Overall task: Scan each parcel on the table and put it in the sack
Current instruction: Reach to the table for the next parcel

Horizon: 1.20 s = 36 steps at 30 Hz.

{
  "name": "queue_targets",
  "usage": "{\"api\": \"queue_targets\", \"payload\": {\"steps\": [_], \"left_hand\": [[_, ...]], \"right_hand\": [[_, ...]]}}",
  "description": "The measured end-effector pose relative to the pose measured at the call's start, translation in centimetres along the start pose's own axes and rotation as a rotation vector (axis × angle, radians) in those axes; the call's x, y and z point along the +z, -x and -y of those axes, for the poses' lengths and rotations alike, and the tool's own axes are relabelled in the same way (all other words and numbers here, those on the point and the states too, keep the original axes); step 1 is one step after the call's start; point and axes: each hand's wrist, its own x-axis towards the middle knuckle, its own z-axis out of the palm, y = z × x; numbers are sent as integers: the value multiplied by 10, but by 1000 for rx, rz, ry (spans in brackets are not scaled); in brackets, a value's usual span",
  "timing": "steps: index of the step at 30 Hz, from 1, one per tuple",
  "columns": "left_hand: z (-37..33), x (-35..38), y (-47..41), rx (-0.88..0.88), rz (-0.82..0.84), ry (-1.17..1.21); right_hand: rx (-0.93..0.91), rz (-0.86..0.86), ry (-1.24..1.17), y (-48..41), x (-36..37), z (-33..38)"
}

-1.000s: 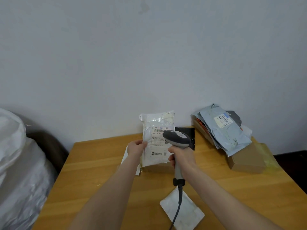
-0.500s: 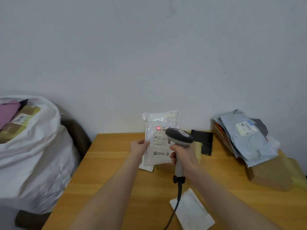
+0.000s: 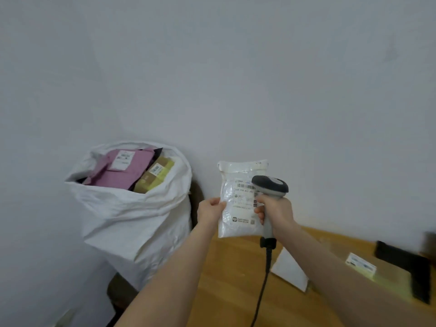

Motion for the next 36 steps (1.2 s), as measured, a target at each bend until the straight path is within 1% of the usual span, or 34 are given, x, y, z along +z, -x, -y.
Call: {"api": "queue_targets", "payload": {"steps": [6,11,14,19,22,24,28,30,32,34,35,36], "left_hand": [[-44,-139,-73,129,-132,26],[-88,-238,-124,184,-240,28],[-110,-279,-152,254,-330,-5],[-134,-330,-189,347,-554,-122],[-133,-356,-212,345,-664,-207],[-131,-368,-230,310,-700,-249],[-122,-384,-270,247,-671,-320],[-113,-389,-293,223,-625,-379],[-98,-390,-315,176,-489,-540],[-79,-387,-329,114,-293,-734],[-72,-386,-332,99,-236,-847],[-70,-384,-335,120,-221,-966]], "right_hand": [[-32,109,17,-15,163,4],[-53,155,28,-24,261,15],[-68,172,51,-37,300,25],[-76,192,36,-70,345,28],[-60,201,51,-89,364,21],[-35,197,36,-100,376,17],[-2,146,36,-120,391,3],[16,116,12,-129,398,-5],[30,70,-5,-135,405,-13],[44,31,-7,-138,409,-19],[50,18,-7,-138,411,-21],[55,3,-10,-138,413,-22]]}}
